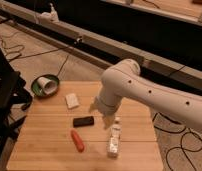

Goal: Drag the pepper across the table

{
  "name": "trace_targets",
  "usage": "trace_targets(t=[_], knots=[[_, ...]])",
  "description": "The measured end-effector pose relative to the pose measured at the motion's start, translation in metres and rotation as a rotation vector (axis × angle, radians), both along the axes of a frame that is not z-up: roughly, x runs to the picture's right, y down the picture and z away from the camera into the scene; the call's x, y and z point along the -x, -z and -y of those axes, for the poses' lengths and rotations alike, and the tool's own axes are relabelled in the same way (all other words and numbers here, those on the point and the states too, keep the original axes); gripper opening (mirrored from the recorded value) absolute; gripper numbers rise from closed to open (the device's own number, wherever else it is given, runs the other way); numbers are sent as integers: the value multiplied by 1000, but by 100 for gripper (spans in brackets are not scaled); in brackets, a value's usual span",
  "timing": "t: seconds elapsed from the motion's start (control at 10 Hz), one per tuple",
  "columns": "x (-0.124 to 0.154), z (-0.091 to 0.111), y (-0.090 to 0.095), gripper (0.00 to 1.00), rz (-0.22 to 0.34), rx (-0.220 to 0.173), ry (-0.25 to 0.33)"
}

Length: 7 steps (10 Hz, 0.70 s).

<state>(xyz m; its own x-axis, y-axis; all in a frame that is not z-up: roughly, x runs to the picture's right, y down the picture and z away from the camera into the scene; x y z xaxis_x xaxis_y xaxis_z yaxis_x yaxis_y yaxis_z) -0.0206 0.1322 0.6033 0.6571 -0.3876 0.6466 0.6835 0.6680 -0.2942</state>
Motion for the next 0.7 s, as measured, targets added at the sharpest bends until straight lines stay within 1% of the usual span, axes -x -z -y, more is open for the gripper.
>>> trace_targets(t=[0.1, 0.2, 0.3, 0.5, 0.6, 0.7], knots=[[23, -8, 11, 65, 76, 26, 31], [44, -22, 22, 65, 156, 76, 64], [55, -30, 28, 65, 201, 114, 78], [76, -56, 39, 65, 304, 263, 94], [82, -62, 41, 65, 339, 309, 90], [83, -65, 42, 65, 354, 333, 88]])
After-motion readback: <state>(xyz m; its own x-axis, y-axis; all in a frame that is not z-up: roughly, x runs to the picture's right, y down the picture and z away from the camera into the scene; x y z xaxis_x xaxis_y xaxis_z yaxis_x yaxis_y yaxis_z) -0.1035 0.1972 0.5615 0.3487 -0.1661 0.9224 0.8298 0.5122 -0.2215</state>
